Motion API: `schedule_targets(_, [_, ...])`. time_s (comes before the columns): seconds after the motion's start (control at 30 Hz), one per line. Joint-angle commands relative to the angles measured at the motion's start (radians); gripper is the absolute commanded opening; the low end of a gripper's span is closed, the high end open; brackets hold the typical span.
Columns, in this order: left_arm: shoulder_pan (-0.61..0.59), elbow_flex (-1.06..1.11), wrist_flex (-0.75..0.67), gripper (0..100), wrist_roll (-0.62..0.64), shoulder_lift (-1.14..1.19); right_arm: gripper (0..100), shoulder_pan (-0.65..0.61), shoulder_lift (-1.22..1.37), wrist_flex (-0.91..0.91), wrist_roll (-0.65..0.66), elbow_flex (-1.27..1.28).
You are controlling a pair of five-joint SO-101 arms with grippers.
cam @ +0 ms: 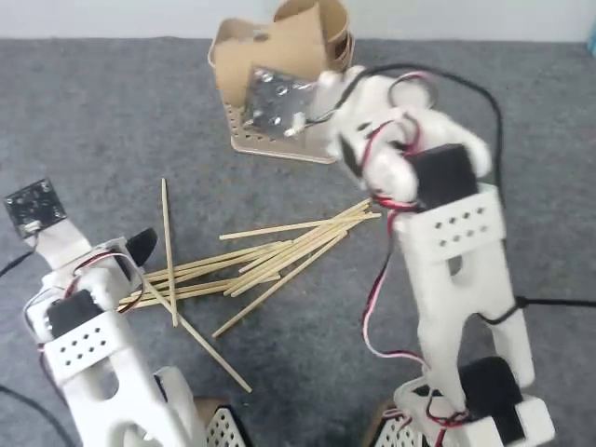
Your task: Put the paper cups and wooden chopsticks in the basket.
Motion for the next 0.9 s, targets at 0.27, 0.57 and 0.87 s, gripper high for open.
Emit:
schedule_targets(0.27, [0.003, -0.007, -0.021, 38, -0.009, 0.003, 0.9, 0.148, 0.197, -0.125, 0.135, -0.296])
schedule_targets(0.57, [0.003, -0.005, -0.021, 38, -0.009, 0.005, 0.9, 0.200, 0.429, -0.219, 0.218, -0.439])
schedule_targets(0.87, [0.031, 0.005, -0.021, 38, -0.012, 0.003, 0.9, 0.202, 0.595, -0.179, 0.279, -0.585])
